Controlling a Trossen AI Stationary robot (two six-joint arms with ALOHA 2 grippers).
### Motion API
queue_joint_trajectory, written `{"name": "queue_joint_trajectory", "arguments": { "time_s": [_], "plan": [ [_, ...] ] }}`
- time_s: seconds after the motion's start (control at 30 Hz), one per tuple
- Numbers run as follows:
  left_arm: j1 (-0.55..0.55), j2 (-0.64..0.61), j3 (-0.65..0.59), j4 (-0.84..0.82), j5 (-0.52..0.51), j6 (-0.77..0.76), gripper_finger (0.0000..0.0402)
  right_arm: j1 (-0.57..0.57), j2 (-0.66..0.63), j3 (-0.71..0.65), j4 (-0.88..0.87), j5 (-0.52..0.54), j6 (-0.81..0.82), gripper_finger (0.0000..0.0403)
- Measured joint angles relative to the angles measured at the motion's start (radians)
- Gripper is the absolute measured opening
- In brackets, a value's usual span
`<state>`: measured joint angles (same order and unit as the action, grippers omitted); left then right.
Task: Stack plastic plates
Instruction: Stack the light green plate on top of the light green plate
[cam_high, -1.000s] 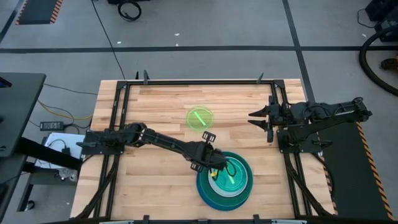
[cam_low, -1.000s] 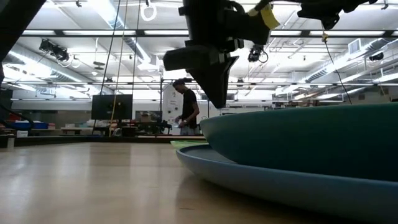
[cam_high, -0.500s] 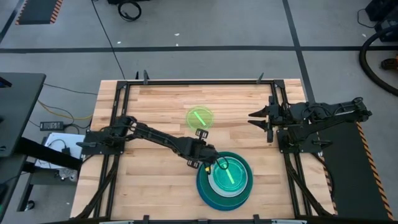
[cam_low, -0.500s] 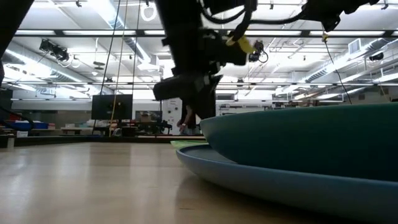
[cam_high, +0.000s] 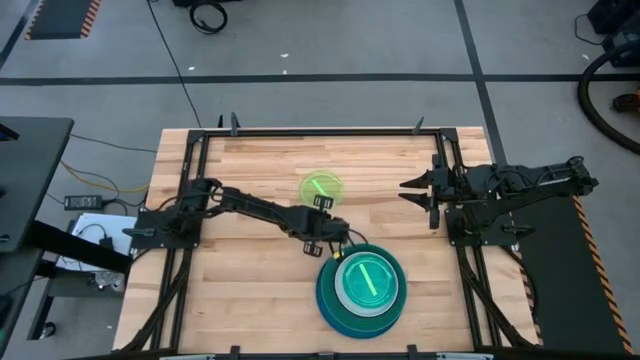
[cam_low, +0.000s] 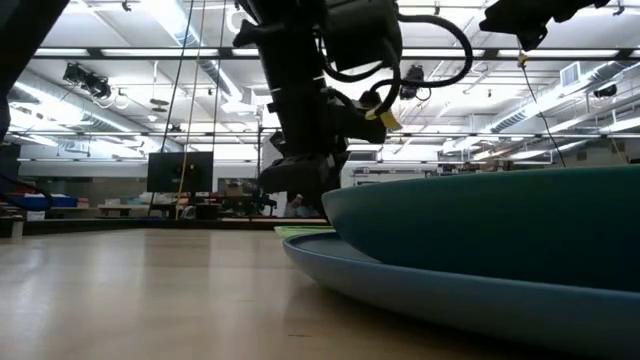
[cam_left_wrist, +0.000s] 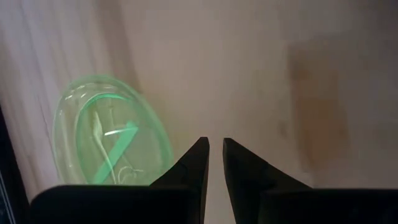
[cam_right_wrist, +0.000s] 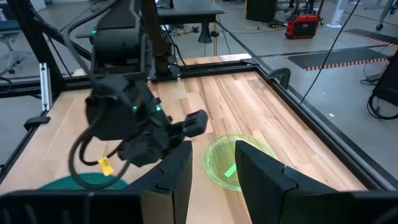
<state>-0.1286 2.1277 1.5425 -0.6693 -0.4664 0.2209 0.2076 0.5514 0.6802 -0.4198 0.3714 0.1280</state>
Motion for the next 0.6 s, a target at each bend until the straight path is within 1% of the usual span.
{"name": "queue_joint_trajectory", "arguments": {
  "time_s": [0.13,0.27,0.33,0.53,0.6],
  "plan": [
    [0.041,0.000,0.000,0.000,0.000,-0.052,0.0056,0.000,0.000,0.000,0.000,0.000,0.000,0.0132],
    [0.074,0.000,0.000,0.001,0.000,-0.079,0.0072,0.000,0.000,0.000,0.000,0.000,0.000,0.0132],
    [0.084,0.000,0.000,0.001,0.000,-0.080,0.0088,0.000,0.000,0.000,0.000,0.000,0.000,0.0132],
    [0.091,0.000,0.000,0.009,0.001,-0.111,0.0154,0.000,0.000,0.000,0.000,0.000,0.000,0.0132],
    [0.091,0.000,0.000,0.009,0.016,-0.126,0.0173,0.000,0.000,0.000,0.000,0.000,0.000,0.0132]
  ]
}}
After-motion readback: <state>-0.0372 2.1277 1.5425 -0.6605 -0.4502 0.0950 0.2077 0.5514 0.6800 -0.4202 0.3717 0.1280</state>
